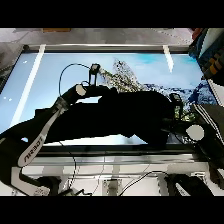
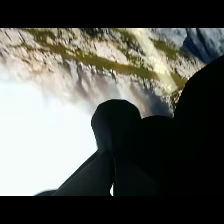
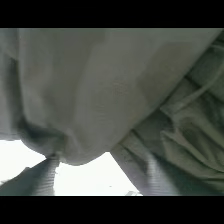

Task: Fold the clothes and pants, and hang the long-sleeved shirts on hangers.

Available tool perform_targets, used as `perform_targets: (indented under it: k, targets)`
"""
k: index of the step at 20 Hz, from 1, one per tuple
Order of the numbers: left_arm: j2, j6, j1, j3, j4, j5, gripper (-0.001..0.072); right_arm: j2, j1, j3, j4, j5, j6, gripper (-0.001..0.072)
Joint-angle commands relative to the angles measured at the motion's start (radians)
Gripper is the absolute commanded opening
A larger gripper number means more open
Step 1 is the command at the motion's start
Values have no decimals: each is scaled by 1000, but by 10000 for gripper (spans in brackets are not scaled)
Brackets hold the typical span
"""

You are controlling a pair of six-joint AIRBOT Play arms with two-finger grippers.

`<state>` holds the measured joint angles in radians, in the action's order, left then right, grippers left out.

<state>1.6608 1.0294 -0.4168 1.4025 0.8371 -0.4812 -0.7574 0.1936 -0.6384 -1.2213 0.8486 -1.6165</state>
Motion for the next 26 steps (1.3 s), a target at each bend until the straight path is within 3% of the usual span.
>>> perform_targets:
  k: [1, 3, 4, 6, 14, 18, 22, 24, 26]
  targets:
    - [-72, -63, 17, 1, 1, 20, 14, 0, -1, 0, -172, -12, -85, 399]
    - [-116, -133, 39, 1, 2, 48, 14, 0, -1, 0, -317, -13, -103, 40]
    - [-135, -163, 55, 1, 2, 64, 15, 0, -12, 0, -354, -19, -103, 20]
    - [-171, -211, 100, 1, 2, 100, 14, 0, -88, 0, -357, -37, -103, 20]
    - [-214, -211, 418, 1, 45, 229, 14, -41, -542, 0, -335, -95, -103, 20]
    - [-211, -211, 544, 1, 292, 277, 14, -117, -610, 0, -275, -73, -99, 20]
    - [-210, -211, 615, 1, 323, 370, 14, -173, -610, 0, -202, -37, -89, 19]
    - [-203, -211, 641, 1, 323, 360, 14, -215, -611, 0, -188, 39, -26, 19]
    - [-183, -211, 660, 1, 324, 345, 14, -274, -611, 0, -128, 184, 111, 19]
